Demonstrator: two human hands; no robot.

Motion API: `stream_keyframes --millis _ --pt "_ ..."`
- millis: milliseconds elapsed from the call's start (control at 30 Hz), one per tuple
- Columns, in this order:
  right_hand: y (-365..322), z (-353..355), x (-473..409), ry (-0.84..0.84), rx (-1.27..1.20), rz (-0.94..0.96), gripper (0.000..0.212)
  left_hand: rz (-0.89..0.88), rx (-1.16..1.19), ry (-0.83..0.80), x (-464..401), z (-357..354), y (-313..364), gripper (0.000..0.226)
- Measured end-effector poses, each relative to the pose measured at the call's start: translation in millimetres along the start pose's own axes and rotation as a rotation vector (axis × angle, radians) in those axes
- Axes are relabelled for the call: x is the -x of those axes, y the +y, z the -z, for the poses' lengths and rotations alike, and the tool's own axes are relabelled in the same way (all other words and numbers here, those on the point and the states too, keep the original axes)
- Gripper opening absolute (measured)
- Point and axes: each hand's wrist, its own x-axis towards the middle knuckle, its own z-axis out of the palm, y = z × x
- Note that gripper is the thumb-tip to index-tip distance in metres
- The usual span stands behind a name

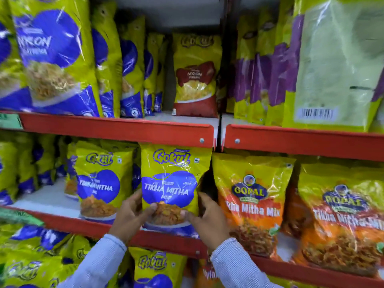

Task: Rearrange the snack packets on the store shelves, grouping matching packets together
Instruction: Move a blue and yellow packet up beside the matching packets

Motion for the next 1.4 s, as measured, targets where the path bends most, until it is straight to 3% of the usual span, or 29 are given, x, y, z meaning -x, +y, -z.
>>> stream_keyframes --millis 167,267,333,433,500,633,700,767,867,1000,1067,1167,1267,1400 --pt "9.2 -9.9 -0.3 -0.023 0.09 -0.081 0.047 0.098 0.051 -0.052 -7.6 -5.1 -30.9 0.067" --pt "6.8 -12.2 10.7 0.023 0.241 -0.067 0.063 0.095 0.071 -0.034 -10.3 -4.9 -27.2 0.066" --pt "-11.2 -8.7 17.8 0.126 0.341 0.056 0.069 -0.031 -0.02 0.088 -14.3 -2.6 -11.5 0.066" --pt "-42.7 0.9 0.6 0.359 0.65 0.47 0.05 -0.445 -0.51 0.3 -34.8 -1.2 25.8 0.044" --pt "-65.4 7.9 -26.0 0.411 0.908 0.621 0.045 -0.565 -0.717 0.296 -60.0 -3.7 45.7 0.032" --pt "-92.4 17.5 -65.2 0.381 1.326 0.468 0.043 -0.501 -1.169 0.209 -99.1 -7.4 66.7 0.037" --pt "-92.4 19.4 -73.5 0.356 1.446 0.41 0.039 -0.336 -1.305 0.089 -107.6 -6.9 82.5 0.03" --pt "-91.7 21.9 -78.0 0.324 1.473 0.398 0.04 -0.162 -1.333 0.046 -116.4 -8.5 89.5 0.028" --pt "-90.3 24.4 -81.0 0.313 1.464 0.411 0.047 -0.094 -1.262 0.068 -122.4 -8.6 88.9 0.036" --pt "-74.4 21.4 -76.0 0.379 1.276 0.542 0.05 -0.501 -1.101 0.251 -113.1 -2.8 65.8 0.044" --pt "-60.9 15.0 -60.6 0.366 1.165 0.595 0.056 -0.623 -1.023 0.293 -93.5 -1.6 48.4 0.049" --pt "-39.2 -0.1 -29.9 0.203 1.137 0.631 0.061 -0.684 -1.012 0.19 -52.5 -8.1 20.1 0.049" --pt "-15.1 -8.4 -24.4 0.096 1.187 0.608 0.061 -0.581 -1.136 0.032 -31.9 -10.9 -9.0 0.053" --pt "-10.1 -4.1 -32.1 0.055 1.217 0.572 0.065 -0.459 -1.234 -0.014 -35.0 -10.8 -11.8 0.057"
